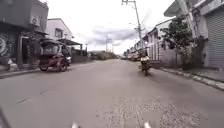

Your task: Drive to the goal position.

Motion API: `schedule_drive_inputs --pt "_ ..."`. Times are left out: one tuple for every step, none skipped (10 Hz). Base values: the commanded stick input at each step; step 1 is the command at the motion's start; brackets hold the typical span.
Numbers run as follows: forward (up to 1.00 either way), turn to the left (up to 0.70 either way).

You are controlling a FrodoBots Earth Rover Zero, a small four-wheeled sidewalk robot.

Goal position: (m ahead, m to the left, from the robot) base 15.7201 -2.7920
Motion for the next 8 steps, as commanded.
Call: schedule_drive_inputs --pt "0.70 0.02" --pt "0.70 0.09" --pt "0.70 0.10" --pt "0.70 0.14" --pt "0.70 0.12" --pt "0.70 0.00" --pt "0.70 -0.35" --pt "0.70 -0.35"
